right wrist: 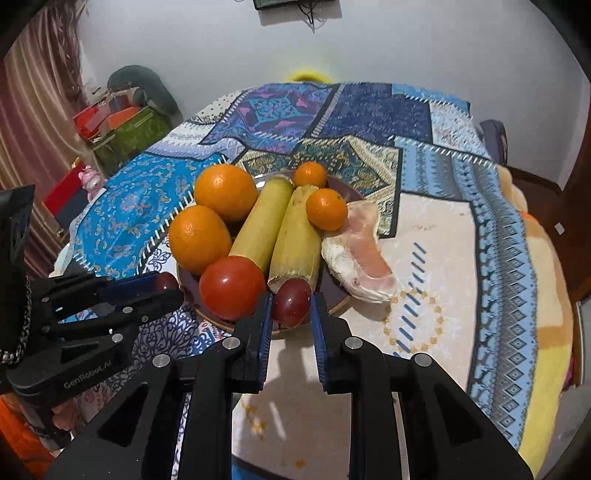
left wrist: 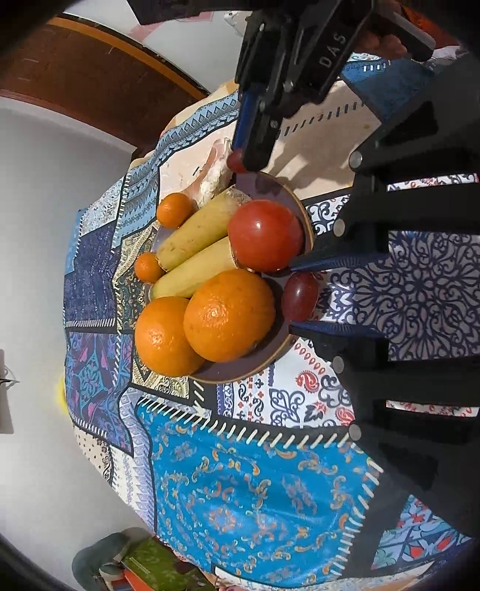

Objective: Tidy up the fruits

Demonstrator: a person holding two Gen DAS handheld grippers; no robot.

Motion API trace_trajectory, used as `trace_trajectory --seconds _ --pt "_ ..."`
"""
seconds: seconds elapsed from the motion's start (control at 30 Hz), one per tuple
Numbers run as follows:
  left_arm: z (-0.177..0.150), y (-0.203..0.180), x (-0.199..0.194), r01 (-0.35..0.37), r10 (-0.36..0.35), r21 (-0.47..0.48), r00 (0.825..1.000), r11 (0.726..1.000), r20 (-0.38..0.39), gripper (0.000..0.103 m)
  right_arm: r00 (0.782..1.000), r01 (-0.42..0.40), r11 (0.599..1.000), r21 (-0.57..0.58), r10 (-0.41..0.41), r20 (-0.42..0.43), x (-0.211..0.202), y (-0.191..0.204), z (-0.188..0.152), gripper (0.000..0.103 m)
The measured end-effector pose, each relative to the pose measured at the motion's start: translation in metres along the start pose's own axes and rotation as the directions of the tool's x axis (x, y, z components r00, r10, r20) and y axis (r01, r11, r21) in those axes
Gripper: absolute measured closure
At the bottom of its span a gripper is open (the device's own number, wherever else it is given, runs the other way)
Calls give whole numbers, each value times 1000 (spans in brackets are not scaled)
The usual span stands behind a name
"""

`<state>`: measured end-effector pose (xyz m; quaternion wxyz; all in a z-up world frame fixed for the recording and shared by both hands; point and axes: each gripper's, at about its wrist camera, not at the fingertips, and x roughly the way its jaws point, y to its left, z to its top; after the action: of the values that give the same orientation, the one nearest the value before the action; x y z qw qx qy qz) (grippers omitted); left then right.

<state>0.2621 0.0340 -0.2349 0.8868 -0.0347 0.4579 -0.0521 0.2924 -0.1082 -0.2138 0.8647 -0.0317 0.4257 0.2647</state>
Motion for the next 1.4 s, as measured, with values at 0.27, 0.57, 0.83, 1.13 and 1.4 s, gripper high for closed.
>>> trace_trajectory --seconds 0.27,0.57,0.83,1.13,1.4 --pt "2 5 11 32 -32 -31 999 999 -16 76 999 -25 1000 3 25 -34 19 2 -3 84" --pt "2 4 10 44 -45 -41 999 998 -17 73 999 -14 1000 -8 14 -33 21 4 -4 80" --pt "3 2 -33 21 -19 -42 999 999 49 73 1000 20 1000 -7 -20 -5 -4 0 -3 77" --pt "1 -23 -164 -20 25 -18 949 1000 316 73 980 43 999 -8 -41 193 -112 12 5 77" --pt "-24 -55 -285 -56 38 14 828 998 560 73 893 63 997 -33 -41 447 -238 45 -11 77"
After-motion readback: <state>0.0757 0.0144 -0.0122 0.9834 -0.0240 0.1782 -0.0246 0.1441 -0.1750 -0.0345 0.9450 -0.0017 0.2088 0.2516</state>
